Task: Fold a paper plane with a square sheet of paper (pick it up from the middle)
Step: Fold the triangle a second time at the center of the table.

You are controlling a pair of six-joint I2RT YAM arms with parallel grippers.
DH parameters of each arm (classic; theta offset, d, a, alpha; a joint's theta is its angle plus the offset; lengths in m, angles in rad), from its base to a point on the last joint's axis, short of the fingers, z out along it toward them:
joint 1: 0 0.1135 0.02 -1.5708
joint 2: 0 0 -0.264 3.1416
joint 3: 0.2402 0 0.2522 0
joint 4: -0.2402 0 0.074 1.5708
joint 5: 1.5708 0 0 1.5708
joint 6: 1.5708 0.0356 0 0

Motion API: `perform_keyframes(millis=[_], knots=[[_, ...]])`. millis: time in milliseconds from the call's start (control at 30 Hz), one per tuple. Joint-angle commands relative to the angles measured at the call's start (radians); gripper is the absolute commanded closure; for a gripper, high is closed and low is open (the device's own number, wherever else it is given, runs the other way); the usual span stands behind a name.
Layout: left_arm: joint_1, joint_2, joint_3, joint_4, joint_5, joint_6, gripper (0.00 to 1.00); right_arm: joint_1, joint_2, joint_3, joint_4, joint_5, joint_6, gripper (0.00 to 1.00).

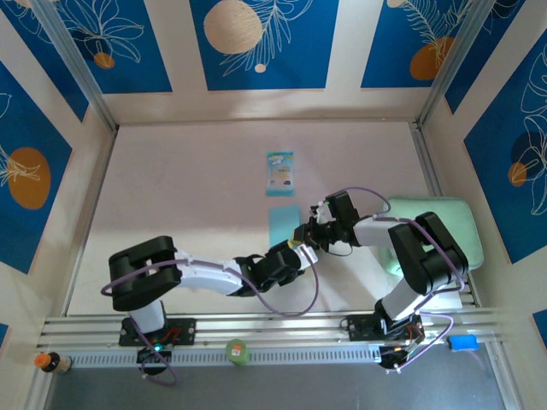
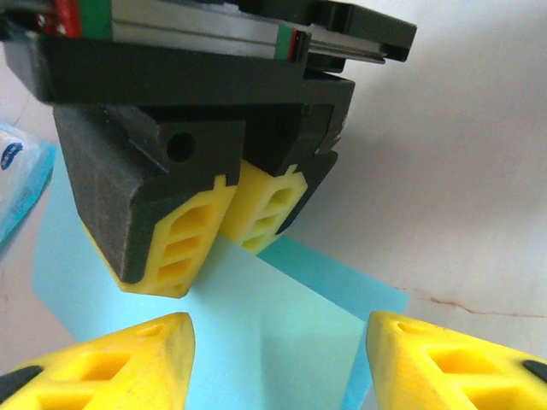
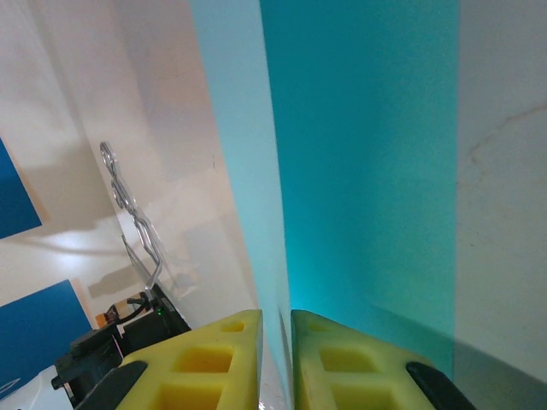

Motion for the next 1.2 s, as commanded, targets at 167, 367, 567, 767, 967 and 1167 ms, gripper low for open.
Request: perform_keyframes(millis=[167,367,567,767,967,1167], knots=[[-0.009,0.003,0.036,-0.041,-0.023,0.009,0.59,-0.008,0.002,0.015,-0.015,-0.018,0.003,0.84],[-0.009,-0.014,0.03,-0.063,-0.014,-0.012,0.71,-0.01,0.002,0.01,-0.015,-0.011,0.002,0.84],[-0.009,-0.028,0.028,-0.072,-0.002,-0.056,0.91,-0.012,-0.008,0.003,-0.014,-0.005,0.003,0.83],[0.016,-0.052,0.03,-0.08,0.069,-0.169,1.0,-0.013,-0.097,-0.019,-0.075,0.082,-0.018,0.79],[0.128,-0.08,0.031,-0.123,0.348,-0.343,1.0,-0.033,-0.251,-0.057,-0.189,0.18,-0.054,0.7],[0.232,-0.06,0.024,-0.095,0.606,-0.474,1.0,-0.037,-0.35,-0.098,-0.242,0.189,-0.052,0.7]])
